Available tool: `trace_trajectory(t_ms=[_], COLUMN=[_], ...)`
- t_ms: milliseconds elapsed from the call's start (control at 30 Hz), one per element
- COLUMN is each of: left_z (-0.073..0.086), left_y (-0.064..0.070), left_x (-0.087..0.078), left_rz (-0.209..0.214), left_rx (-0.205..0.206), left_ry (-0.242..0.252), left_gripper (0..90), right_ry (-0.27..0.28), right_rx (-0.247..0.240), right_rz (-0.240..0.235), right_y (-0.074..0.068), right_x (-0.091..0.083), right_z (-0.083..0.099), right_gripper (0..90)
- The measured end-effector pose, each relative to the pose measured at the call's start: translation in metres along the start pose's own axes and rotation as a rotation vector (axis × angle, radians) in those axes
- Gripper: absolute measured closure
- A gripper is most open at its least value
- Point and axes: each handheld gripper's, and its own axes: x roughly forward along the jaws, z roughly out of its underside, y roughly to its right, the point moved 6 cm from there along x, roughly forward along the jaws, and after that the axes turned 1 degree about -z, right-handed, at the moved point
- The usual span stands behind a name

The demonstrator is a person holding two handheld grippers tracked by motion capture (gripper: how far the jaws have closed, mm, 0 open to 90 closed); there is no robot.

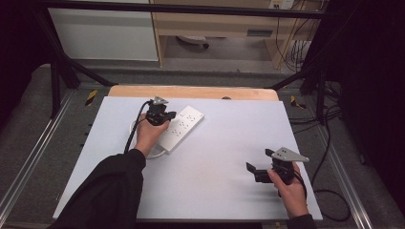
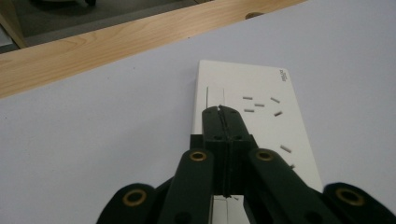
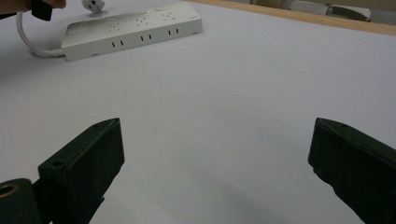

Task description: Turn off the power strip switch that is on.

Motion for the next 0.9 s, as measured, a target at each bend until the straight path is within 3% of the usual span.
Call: trace_trajectory(t_ms=[900], left_z=[0.001], left_y=[0.005], left_x=[0.025], left_rz=[-0.005], left_rx=[0.018], left_ry=[-0.057], left_gripper=[90.0], right_ry=[0.001], right_rx=[0.006], right_rz=[-0.015], right_y=[0.001], right_x=[-0.001], right_z=[0.001], right_gripper=[3.8])
